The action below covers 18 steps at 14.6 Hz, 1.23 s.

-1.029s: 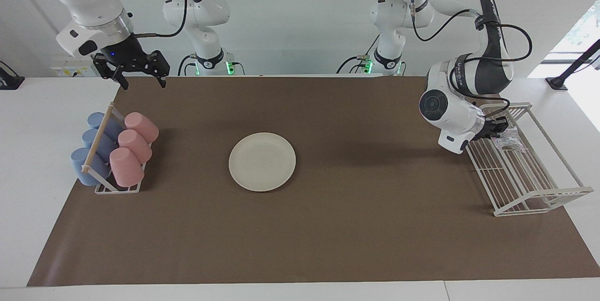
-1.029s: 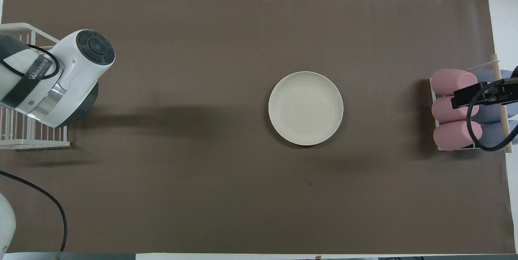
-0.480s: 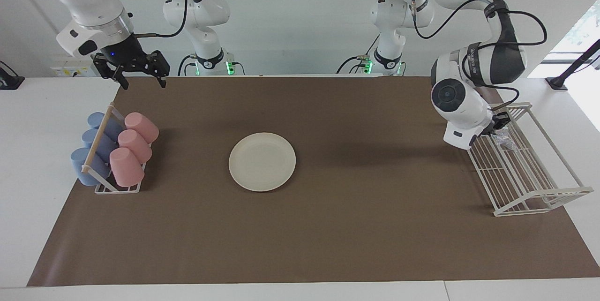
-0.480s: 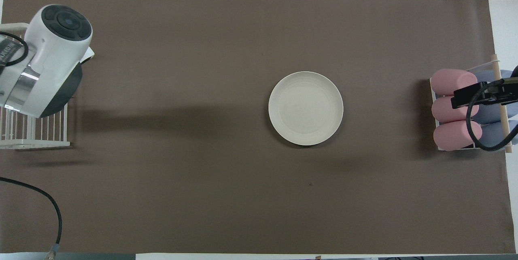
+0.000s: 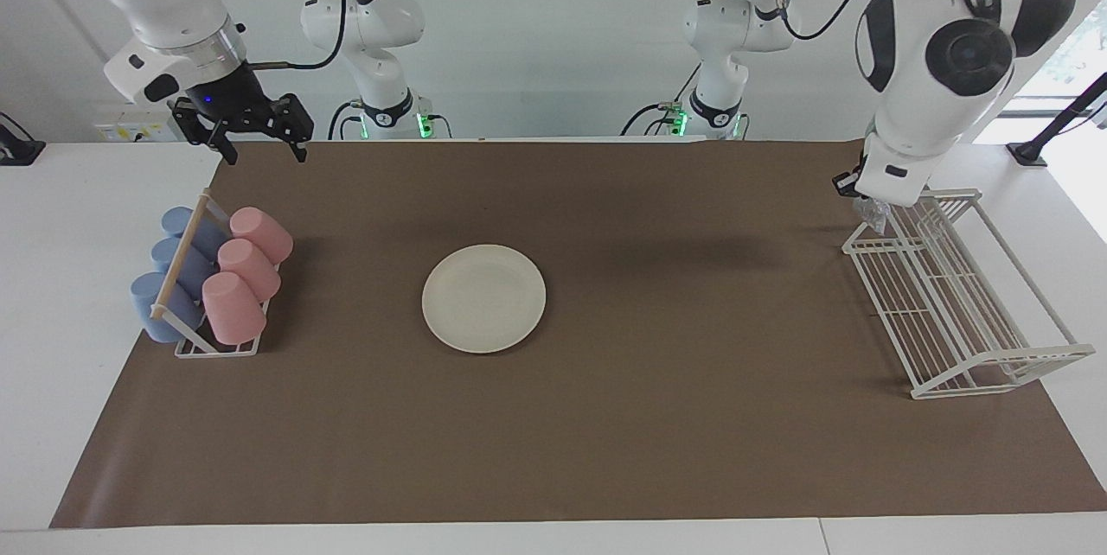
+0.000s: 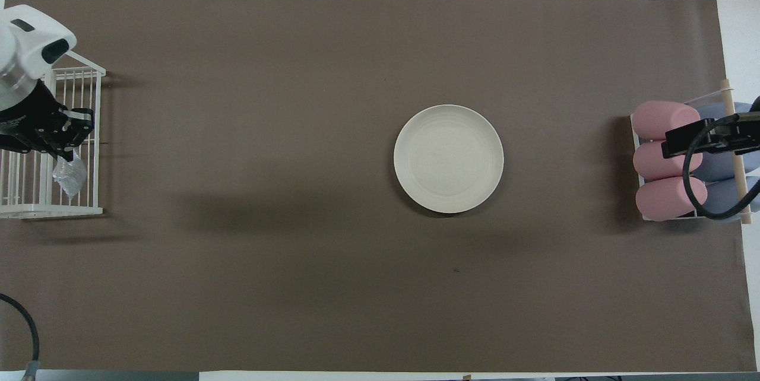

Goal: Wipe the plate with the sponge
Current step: 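Lift the clear sponge out with the left gripper while the right gripper advances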

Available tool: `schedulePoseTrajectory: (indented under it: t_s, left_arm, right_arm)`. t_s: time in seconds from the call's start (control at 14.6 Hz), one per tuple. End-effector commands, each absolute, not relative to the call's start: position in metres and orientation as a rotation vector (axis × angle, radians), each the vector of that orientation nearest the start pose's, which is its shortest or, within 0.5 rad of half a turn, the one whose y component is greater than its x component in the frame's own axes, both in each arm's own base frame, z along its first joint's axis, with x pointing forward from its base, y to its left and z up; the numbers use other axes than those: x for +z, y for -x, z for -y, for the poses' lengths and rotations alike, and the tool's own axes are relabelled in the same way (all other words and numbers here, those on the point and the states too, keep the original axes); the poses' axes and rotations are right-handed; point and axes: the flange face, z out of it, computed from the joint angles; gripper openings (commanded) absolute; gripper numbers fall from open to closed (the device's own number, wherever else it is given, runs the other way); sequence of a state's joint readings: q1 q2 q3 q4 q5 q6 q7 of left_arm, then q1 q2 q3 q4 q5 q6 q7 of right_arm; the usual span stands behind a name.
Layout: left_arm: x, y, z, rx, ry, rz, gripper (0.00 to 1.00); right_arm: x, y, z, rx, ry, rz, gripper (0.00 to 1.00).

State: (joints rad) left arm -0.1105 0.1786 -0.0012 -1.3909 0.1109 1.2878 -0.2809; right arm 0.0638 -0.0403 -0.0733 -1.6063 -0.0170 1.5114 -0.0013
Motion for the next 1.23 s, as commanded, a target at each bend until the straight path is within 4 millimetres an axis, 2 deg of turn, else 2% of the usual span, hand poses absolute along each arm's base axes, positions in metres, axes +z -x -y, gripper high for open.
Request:
schedulePoseTrajectory:
  t_s: [0.0,0.14,0.21,0.34,0.48,0.69,0.82,1.03,1.17]
  left_arm:
    - [0.625,-0.553,0.037,0.416,3.175,0.406,0.00]
    - [0.625,-0.550,0.033,0.505,3.301,0.589,0.00]
    - [0.623,-0.545,0.031,0.560,3.367,0.629,0.00]
    - [0.611,-0.532,0.026,0.646,3.508,0.730,0.00]
    - [0.589,-0.514,0.033,0.669,3.625,0.825,0.00]
    - [0.563,-0.490,0.053,0.664,3.754,0.906,0.00]
    - [0.554,-0.481,0.073,0.642,3.823,0.974,0.00]
    - [0.535,-0.461,0.102,0.611,3.912,1.126,0.00]
    - [0.529,-0.455,0.114,0.561,4.005,1.109,0.00]
  right_arm:
    - [0.626,-0.535,0.003,0.110,3.158,-0.173,1.00]
    - [0.627,-0.534,0.000,0.111,3.147,-0.318,1.00]
    - [0.627,-0.533,-0.008,0.117,3.139,-0.414,1.00]
    - [0.626,-0.530,-0.026,0.136,3.115,-0.617,1.00]
    - [0.629,-0.526,-0.049,0.123,3.055,-0.904,1.00]
    - [0.633,-0.514,-0.081,0.117,2.927,-1.240,1.00]
    - [0.636,-0.507,-0.105,0.116,2.797,-1.496,1.00]
    - [0.634,-0.492,-0.146,0.103,2.716,-1.672,1.00]
    - [0.628,-0.476,-0.168,0.106,2.758,-1.644,1.00]
